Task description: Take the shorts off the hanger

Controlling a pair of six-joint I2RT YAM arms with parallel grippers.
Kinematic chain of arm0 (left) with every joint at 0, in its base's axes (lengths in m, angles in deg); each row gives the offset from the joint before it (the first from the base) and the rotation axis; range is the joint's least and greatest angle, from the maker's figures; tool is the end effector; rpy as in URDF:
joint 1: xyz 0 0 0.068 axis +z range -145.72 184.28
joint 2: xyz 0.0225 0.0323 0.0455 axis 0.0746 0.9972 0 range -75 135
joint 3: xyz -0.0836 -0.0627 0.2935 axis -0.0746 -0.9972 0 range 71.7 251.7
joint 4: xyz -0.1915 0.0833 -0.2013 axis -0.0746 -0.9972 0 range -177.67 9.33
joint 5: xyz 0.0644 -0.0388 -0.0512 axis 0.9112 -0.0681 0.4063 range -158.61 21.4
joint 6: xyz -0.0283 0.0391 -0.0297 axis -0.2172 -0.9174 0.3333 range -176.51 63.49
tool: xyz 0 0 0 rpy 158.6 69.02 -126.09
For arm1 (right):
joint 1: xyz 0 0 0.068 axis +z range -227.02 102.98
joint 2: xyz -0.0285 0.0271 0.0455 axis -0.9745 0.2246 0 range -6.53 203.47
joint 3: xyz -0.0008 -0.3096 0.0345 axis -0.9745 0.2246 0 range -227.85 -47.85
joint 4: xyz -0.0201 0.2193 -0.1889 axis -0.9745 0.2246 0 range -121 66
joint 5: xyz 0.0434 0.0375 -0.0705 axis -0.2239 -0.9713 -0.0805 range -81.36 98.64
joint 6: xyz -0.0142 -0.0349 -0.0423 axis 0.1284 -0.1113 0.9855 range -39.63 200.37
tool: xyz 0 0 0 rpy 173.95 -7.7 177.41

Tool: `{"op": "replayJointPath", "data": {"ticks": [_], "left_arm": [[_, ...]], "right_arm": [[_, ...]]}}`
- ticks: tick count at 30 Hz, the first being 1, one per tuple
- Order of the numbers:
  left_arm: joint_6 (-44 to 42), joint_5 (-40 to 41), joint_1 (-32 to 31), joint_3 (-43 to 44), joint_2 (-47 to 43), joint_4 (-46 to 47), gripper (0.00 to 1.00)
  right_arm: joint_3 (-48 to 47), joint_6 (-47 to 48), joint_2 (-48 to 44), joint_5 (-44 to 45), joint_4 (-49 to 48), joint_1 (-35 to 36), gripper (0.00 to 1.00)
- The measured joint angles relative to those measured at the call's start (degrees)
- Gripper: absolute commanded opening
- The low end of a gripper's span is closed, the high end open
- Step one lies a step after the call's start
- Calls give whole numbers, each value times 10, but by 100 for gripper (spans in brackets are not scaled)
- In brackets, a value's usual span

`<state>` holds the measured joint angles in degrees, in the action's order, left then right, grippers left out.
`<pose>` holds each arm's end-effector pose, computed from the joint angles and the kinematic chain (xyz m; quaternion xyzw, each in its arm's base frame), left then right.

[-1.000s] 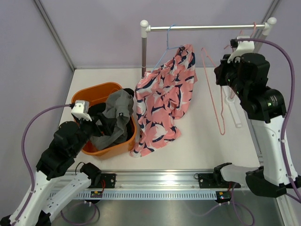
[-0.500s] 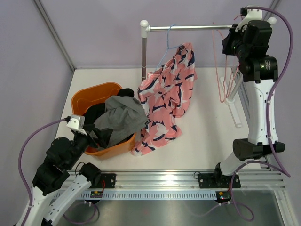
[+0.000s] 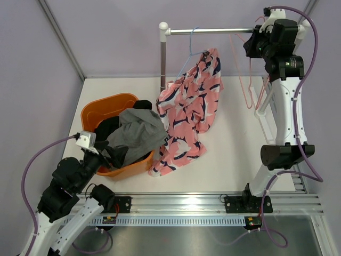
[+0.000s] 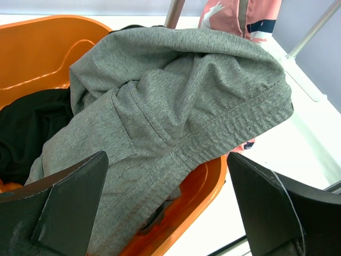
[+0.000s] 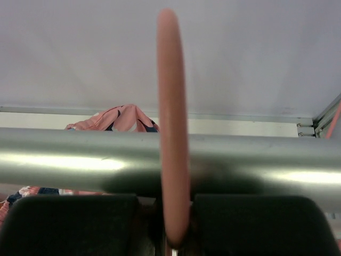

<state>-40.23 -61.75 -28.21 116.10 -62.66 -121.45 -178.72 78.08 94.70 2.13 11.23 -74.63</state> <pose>0.0335 -0.0158 0.3582 0.0682 0.7554 -0.2271 0.6109 0.3989 0.0213 0.5752 -0.0362 0.7791 0.0697 0.6220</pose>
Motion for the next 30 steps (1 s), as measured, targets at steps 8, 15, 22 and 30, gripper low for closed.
{"op": "replayJointPath", "data": {"ticks": [8, 15, 22, 30], "left_arm": [[0, 0, 0, 0, -7, 3, 99], [0, -1, 0, 0, -7, 3, 99], [0, -1, 0, 0, -7, 4, 99], [0, -2, 0, 0, -7, 4, 99]], "right_arm": [[33, 0, 6, -5, -2, 0, 0], [74, -9, -19, 3, -22, 0, 1], [100, -41, -44, 17, -18, -1, 36], [106, -73, -79, 20, -3, -1, 59]]}}
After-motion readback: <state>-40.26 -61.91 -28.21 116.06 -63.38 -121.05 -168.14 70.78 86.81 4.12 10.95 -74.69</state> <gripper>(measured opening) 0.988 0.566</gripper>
